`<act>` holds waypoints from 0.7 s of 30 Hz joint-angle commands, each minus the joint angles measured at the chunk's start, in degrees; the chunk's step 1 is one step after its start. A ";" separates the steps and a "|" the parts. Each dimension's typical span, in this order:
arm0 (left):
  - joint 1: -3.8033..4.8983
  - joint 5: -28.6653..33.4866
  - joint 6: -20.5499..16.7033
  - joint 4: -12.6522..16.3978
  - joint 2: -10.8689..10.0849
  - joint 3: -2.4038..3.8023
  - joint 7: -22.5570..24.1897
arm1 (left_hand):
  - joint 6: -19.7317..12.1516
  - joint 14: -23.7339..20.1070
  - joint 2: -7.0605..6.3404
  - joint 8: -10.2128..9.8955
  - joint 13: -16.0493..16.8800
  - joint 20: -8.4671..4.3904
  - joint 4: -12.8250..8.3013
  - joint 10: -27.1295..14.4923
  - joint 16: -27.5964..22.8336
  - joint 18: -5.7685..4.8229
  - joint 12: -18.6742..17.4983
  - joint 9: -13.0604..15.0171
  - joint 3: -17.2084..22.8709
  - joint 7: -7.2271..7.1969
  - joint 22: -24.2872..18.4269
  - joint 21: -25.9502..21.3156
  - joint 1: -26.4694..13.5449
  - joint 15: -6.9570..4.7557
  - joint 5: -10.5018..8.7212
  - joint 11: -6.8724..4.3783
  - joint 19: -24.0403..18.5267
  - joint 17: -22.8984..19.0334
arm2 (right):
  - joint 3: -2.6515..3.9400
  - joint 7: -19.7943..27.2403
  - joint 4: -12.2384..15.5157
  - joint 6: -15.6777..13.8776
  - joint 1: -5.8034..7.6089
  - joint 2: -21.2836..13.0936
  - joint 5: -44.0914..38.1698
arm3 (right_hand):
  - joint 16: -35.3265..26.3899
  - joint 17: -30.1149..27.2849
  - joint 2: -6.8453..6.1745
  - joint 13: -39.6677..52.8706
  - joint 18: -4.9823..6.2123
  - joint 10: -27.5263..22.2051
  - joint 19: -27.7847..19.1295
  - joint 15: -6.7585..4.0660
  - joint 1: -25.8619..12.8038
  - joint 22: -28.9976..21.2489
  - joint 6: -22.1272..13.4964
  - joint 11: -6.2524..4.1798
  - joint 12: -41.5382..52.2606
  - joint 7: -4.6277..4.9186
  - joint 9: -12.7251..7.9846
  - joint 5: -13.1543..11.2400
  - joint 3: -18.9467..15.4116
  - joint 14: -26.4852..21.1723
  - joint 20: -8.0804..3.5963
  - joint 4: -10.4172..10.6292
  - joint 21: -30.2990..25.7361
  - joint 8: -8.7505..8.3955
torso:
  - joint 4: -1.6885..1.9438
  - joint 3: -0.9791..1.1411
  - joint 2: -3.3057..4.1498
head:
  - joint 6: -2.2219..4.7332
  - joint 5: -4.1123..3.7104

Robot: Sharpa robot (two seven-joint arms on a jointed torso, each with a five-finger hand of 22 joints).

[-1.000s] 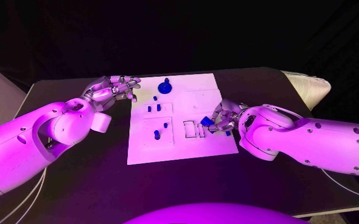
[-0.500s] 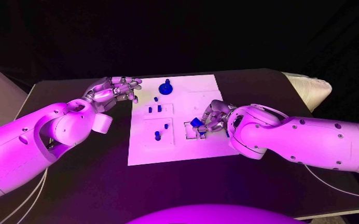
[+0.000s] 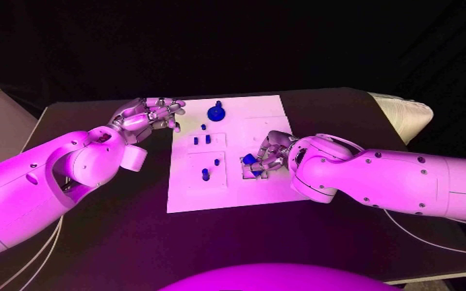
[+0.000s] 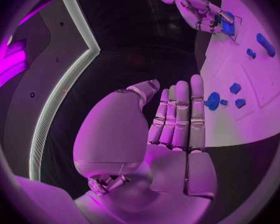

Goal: Assemble the parts on the task board

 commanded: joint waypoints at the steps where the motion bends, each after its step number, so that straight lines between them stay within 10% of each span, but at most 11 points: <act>1: -0.04 0.35 0.36 0.17 0.02 0.02 0.27 | 0.01 0.39 0.38 -0.33 -0.09 -0.04 0.43 -0.35 -0.37 0.32 0.25 -0.06 0.04 -0.05 -0.09 -0.22 0.00 0.00 0.31 -0.12 0.40 -0.03 | -0.01 0.13 -0.15 1.80 -0.05 0.26 -0.44 | 0.24 15.09 0.20 14.03 -0.80 5.13 4.81 -0.44 -0.86 13.14 0.37 -0.40 0.22 0.12 -0.07 -0.35 -0.46 5.96 -0.23 0.00 0.25 0.21 | -0.04 0.02 -0.01 | -0.11 0.11; 21: -0.04 0.38 0.38 0.26 -0.18 0.02 0.10 | -0.01 0.41 0.52 -0.35 -0.11 -0.02 0.78 -0.40 -0.37 0.32 0.26 -0.07 -0.03 -0.04 -0.19 -0.37 -0.22 0.02 0.31 -0.11 0.46 -0.02 | -0.08 -0.36 -1.22 2.68 -0.10 1.31 -1.85 | 0.24 15.09 2.63 14.02 -0.90 5.13 4.91 -0.67 -7.71 13.42 0.25 -0.68 0.16 -0.21 0.56 -5.26 -1.44 5.96 -0.42 0.05 0.77 2.08 | 0.00 0.04 0.02 | -0.25 0.01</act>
